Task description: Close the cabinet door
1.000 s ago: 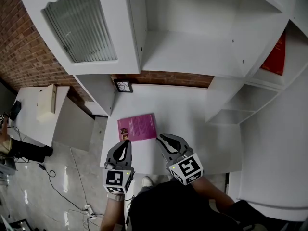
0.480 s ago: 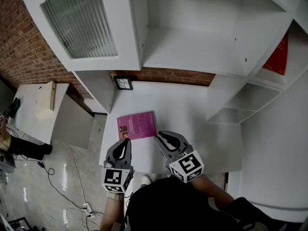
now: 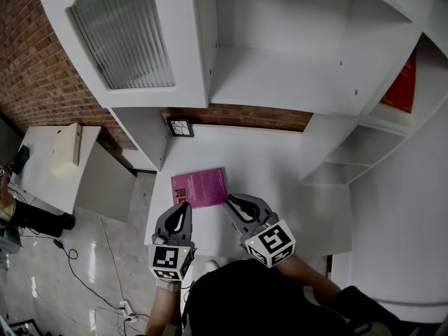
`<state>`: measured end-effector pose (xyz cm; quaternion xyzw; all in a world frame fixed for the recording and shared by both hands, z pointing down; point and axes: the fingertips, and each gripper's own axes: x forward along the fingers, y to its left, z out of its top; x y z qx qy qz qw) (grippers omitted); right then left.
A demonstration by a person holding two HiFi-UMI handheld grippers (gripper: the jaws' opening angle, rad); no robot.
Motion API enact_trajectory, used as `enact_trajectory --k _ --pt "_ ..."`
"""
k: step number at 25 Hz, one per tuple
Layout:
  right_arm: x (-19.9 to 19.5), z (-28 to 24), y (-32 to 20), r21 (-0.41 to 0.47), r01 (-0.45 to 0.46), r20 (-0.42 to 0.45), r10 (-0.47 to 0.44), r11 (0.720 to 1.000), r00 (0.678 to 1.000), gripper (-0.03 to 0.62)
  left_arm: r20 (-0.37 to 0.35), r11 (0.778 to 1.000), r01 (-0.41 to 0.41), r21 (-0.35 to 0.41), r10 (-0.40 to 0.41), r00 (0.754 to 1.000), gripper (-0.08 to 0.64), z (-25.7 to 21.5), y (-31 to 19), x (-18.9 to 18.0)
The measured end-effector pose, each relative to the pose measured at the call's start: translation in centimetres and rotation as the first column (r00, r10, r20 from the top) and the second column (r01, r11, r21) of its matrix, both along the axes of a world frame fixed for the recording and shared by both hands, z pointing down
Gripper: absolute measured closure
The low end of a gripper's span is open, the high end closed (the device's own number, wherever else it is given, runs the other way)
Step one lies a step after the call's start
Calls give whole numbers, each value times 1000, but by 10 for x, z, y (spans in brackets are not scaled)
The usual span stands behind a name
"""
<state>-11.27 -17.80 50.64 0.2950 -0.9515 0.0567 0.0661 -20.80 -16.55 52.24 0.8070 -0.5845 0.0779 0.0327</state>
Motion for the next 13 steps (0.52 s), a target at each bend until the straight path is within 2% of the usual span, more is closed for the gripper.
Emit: enact_trajectory --k 13 --pt "4 7 0 -19 -35 -9 35 999 999 532 -1 1000 18 3 -18 1000 551 0 2 -12"
